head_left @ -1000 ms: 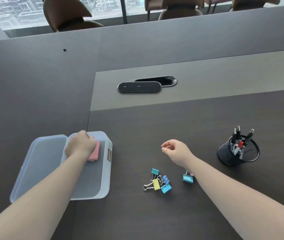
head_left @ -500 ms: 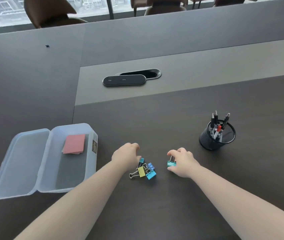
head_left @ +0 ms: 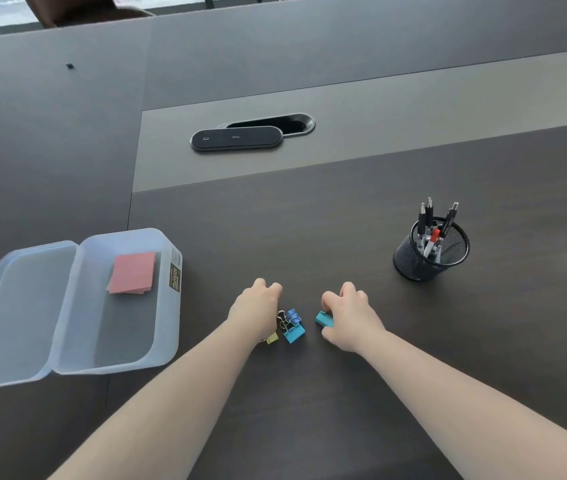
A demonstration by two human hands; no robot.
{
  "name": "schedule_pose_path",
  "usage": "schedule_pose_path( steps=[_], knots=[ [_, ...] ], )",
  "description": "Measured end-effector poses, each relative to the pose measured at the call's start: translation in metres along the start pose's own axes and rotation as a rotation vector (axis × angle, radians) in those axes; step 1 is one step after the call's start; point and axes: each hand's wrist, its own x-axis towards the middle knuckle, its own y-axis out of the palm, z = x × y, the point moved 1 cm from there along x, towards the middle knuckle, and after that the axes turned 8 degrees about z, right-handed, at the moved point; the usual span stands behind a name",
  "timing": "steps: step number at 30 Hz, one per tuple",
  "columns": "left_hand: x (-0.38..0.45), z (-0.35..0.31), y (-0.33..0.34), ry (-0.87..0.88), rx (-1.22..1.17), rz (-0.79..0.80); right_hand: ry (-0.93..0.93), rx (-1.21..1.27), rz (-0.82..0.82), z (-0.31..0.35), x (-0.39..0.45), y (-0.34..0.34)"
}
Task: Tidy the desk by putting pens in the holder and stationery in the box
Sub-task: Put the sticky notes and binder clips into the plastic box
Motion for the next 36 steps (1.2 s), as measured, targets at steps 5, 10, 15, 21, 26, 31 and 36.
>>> schedule_pose_path(
  steps=[5,10,15,21,26,31,36],
  knots=[
    [-0.006,0.016,0.002,-0.076,-0.185,-0.051,0.027,0.042,-0.016,0.005,-0.002,0.002],
    [-0.01,0.032,0.005,-0.16,-0.329,-0.069,-0.005,0.057,-0.045,0.011,0.0,0.005],
    [-0.017,0.044,0.006,-0.197,-0.446,-0.098,-0.1,0.118,-0.112,0.014,0.006,0.005],
    [-0.03,0.042,0.024,0.041,-0.316,0.094,-0.028,0.308,-0.206,0.018,0.009,-0.008],
    [-0.025,0.038,0.04,0.13,-0.16,0.064,-0.08,0.302,-0.149,0.037,0.011,-0.011],
    [-0.023,0.041,0.04,0.115,-0.141,-0.035,-0.1,0.082,-0.044,0.054,0.014,0.001],
    [-0.02,0.043,0.031,0.112,-0.143,-0.082,-0.102,-0.041,0.021,0.064,0.018,0.005]
  ],
)
